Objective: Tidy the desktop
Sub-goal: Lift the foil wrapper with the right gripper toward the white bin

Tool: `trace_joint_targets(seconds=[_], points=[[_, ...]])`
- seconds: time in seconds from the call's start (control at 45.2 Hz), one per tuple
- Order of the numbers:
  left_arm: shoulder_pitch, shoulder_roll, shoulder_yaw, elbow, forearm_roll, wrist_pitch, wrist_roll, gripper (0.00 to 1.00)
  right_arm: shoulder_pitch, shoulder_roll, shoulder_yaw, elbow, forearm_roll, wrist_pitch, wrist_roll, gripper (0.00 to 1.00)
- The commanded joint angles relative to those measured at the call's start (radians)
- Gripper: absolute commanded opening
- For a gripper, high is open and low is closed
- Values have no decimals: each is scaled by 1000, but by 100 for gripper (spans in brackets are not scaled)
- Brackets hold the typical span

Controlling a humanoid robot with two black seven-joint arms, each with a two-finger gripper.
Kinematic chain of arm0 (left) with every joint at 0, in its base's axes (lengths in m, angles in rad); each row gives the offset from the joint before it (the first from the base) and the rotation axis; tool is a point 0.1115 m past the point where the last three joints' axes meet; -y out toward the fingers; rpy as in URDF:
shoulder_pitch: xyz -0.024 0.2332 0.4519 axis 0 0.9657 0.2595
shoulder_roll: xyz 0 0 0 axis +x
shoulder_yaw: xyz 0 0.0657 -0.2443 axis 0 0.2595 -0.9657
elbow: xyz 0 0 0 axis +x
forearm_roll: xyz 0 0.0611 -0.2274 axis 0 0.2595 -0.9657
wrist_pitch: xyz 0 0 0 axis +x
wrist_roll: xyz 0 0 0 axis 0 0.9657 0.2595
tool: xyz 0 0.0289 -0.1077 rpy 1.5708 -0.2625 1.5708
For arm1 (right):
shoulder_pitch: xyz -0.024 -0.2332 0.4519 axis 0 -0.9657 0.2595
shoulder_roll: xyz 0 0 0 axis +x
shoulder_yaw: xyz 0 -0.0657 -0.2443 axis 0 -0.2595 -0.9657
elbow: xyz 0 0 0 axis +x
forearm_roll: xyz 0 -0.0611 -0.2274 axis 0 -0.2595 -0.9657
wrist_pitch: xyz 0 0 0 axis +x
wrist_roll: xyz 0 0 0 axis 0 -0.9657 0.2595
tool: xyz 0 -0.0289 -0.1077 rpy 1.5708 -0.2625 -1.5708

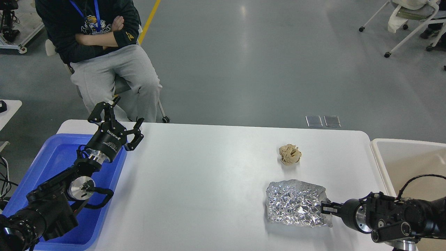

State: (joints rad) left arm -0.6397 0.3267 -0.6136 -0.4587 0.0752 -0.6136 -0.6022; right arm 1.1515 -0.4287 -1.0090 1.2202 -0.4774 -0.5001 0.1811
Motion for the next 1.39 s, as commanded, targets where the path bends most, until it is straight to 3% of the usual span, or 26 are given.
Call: trace_joint_targets(seconds=[0.0, 0.376, 0.62, 0.93, 1.217, 1.372], points=[[0, 0, 0, 0, 0, 0, -1, 100, 7, -11, 6, 22, -1, 0, 1, 0], [0, 0, 0, 0, 0, 0, 1, 100, 80, -136, 75, 205, 0, 5, 35, 0], [0, 0, 0, 0, 0, 0, 1, 100, 195, -278, 72, 292, -13, 20, 55, 0], [0, 0, 0, 0, 0, 0, 1, 100, 323, -435, 64, 364, -49, 101, 70, 0], [0, 0, 0, 0, 0, 0, 1, 100, 422, -559, 69, 355, -47, 205, 69, 0], [0, 0, 0, 0, 0, 0, 1, 100, 433, -607, 73, 280, -32, 258, 69, 0]])
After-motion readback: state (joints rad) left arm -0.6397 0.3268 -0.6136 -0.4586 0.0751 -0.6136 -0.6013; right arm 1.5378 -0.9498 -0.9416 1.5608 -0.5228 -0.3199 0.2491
